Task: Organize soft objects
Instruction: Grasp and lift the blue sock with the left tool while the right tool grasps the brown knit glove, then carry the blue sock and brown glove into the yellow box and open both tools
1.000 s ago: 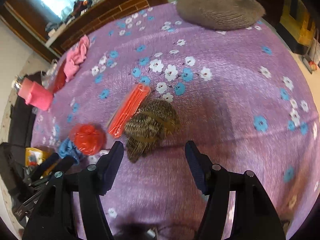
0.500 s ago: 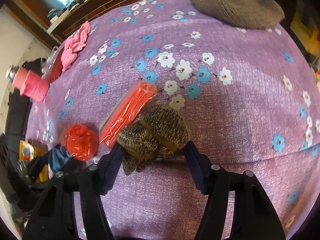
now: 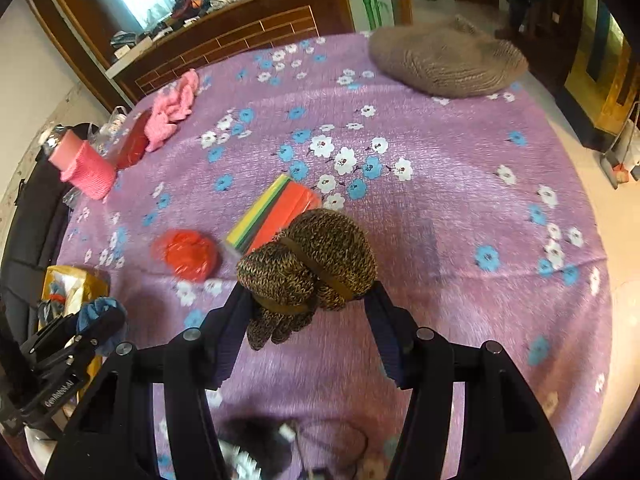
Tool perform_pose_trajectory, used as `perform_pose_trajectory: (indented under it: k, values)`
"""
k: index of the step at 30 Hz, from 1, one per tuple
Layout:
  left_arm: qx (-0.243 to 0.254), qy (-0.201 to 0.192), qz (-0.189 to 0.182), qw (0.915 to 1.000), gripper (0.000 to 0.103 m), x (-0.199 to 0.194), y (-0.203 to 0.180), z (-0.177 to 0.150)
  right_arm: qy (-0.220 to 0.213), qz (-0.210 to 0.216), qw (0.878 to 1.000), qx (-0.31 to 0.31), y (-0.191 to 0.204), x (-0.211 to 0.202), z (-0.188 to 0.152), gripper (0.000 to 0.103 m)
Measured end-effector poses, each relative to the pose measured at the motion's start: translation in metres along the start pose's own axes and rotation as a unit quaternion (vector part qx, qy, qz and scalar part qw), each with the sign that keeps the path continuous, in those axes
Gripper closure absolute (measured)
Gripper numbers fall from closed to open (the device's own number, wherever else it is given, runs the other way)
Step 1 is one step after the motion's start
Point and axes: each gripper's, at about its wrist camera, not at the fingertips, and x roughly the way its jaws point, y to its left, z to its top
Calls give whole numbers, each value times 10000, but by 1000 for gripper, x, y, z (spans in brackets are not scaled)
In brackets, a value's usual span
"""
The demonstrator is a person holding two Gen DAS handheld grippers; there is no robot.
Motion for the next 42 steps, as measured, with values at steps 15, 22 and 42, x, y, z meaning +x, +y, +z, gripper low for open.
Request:
perform_pose_trajectory:
  k: [15,22,42]
  values:
    - [-352,-570,-527,9964,62,-136,27,-93,-167,476,9979,-405,57,-53,-67,46]
    - [-975,-817,-310,9914,62,-183,91,-134,-48,910,9924,-829,110,-56,-113,46]
    - [-2205,-1107,1002,9639,61,-226,207,-174,740,1943,9417,-2645,290,-34,-217,45]
